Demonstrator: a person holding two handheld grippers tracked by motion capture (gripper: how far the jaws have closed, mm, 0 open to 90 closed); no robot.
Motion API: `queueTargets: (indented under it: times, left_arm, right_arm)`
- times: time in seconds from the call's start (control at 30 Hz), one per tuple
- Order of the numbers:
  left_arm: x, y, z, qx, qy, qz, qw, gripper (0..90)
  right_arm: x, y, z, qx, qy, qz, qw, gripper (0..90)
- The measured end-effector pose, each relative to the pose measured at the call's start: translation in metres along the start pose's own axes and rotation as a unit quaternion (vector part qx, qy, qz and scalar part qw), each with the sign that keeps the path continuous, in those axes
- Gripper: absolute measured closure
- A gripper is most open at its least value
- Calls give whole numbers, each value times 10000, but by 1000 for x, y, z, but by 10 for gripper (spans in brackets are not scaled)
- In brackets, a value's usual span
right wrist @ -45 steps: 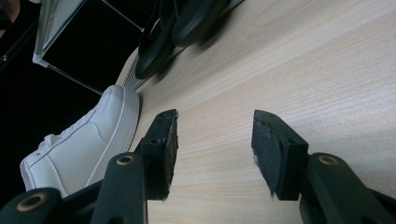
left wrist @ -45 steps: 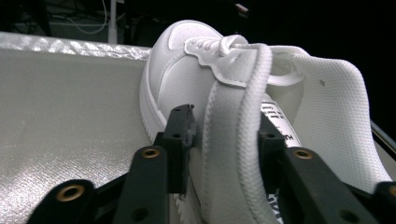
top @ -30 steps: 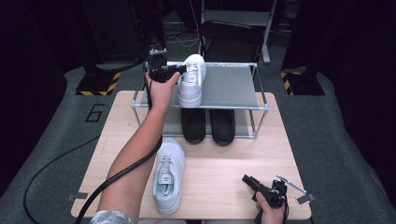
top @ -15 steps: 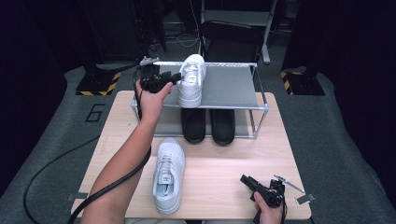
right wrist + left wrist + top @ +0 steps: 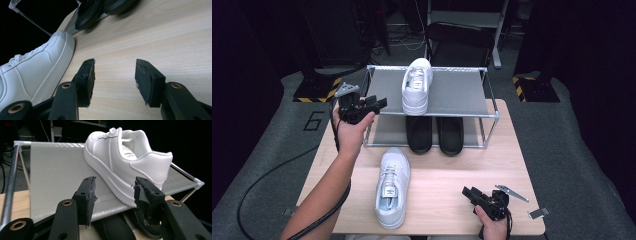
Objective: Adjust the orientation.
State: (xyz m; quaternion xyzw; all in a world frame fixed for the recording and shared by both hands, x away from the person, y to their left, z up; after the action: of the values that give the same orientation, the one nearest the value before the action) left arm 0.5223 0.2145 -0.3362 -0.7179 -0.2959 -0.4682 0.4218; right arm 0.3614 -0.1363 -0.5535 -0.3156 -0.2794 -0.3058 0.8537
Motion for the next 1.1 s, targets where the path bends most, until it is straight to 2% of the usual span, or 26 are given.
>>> queueTargets:
  times: [0.1, 0.2, 0.27, 0.3, 0.33, 0.37, 0.43, 0.6, 0.63, 0.67, 0.77, 0.9, 1.1]
  left_arm:
    - [-9, -10, 4, -28, 13, -31, 10000, 518]
    - [-20, -18, 7, -35, 19, -19, 10000, 521]
    - [-31, -23, 8, -35, 7, 2, 10000, 521]
    - [-35, -24, 8, -46, -12, -7, 10000, 521]
    - [-40, -27, 9, -59, -12, 7, 10000, 521]
    - [-45, -28, 10, -76, -4, 36, 10000, 524]
    - [-55, -30, 10, -106, -82, 52, 9999, 528]
    - [-78, -40, 13, -161, -121, 71, 9998, 538]
    - [-82, -42, 13, -161, -153, 65, 9997, 538]
    - [-86, -44, 14, -158, -147, 77, 9997, 538]
    - [-97, -49, 16, -137, -177, 99, 9997, 537]
    - [-108, -56, 15, -153, -174, 73, 9997, 536]
    - [-127, -67, 21, -19, -162, 138, 9998, 538]
  right_arm:
    - [0, 6, 6, 23, -163, 65, 9998, 503]
    - [-1, 11, 13, 30, -219, 151, 9996, 504]
    - [-1, 13, 16, 65, -209, 185, 9996, 504]
    - [-1, 14, 18, 59, -307, 187, 9993, 504]
    - [-1, 14, 20, 75, -255, 204, 9994, 505]
    - [0, 15, 20, 66, -400, 189, 9990, 505]
    - [-1, 17, 25, 88, -383, 208, 9990, 505]
    - [-3, 25, 37, 217, -558, 201, 9980, 505]
    - [-5, 27, 40, 226, -541, 249, 9980, 504]
    - [-6, 30, 41, 230, -679, 258, 9971, 503]
    - [-8, 35, 46, 235, -757, 334, 9963, 502]
    - [-9, 41, 52, 313, -790, 359, 9957, 500]
    - [-11, 50, 62, 413, -868, 453, 9943, 498]
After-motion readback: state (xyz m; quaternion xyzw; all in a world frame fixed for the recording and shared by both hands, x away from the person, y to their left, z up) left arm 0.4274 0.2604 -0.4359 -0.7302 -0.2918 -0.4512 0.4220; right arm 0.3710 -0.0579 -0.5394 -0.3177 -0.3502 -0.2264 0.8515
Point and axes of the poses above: each handheld gripper's, and its own axes: y roughly forward along the jaws, x roughly out of its top, z roughly to its left, the point moved 7 cm from there along y, roughly forward along the jaws, and after that the axes turned 4 degrees about x, right-handed, at the moved point
